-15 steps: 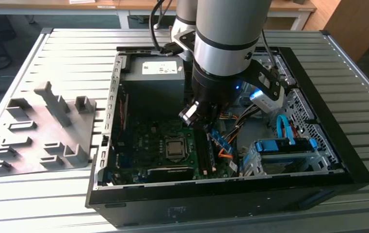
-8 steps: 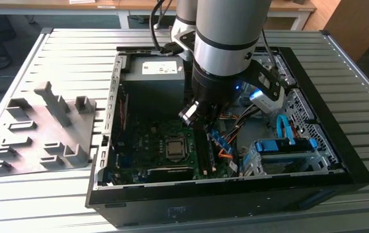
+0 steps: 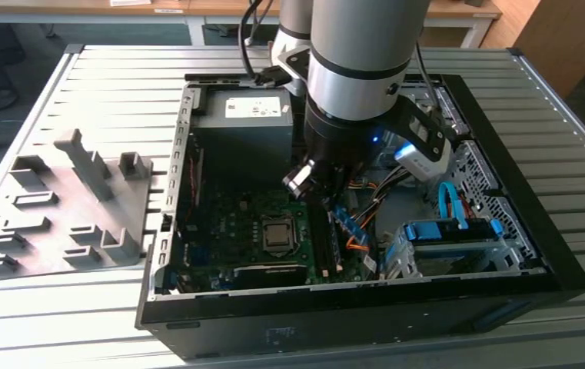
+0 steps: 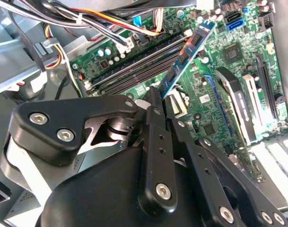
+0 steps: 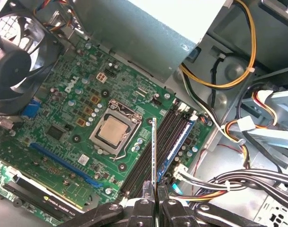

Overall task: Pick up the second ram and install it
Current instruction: 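Insert the second ram into the second slot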

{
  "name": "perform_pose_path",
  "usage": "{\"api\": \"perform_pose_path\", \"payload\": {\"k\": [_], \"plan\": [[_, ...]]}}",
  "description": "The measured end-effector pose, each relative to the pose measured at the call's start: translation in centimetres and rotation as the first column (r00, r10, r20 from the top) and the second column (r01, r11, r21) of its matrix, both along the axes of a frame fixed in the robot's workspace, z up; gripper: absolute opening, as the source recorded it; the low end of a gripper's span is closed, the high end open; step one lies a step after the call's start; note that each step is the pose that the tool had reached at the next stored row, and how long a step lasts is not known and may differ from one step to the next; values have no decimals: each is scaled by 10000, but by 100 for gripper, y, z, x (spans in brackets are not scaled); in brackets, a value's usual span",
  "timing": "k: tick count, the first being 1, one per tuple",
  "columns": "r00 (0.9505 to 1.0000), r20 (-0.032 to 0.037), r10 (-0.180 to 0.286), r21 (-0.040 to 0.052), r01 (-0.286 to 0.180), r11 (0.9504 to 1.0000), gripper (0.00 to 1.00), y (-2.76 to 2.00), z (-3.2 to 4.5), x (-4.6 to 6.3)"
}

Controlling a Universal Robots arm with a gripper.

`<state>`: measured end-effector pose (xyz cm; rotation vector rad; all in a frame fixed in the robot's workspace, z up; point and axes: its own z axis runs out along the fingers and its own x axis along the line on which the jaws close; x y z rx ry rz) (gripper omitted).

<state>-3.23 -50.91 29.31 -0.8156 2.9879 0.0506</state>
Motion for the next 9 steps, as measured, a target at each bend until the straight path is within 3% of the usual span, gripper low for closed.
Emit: {"api": "perform_pose_path", "payload": {"k": [9], "plan": [[9981,1,-618,-27,618,9981,14,0,-3,0]]}}
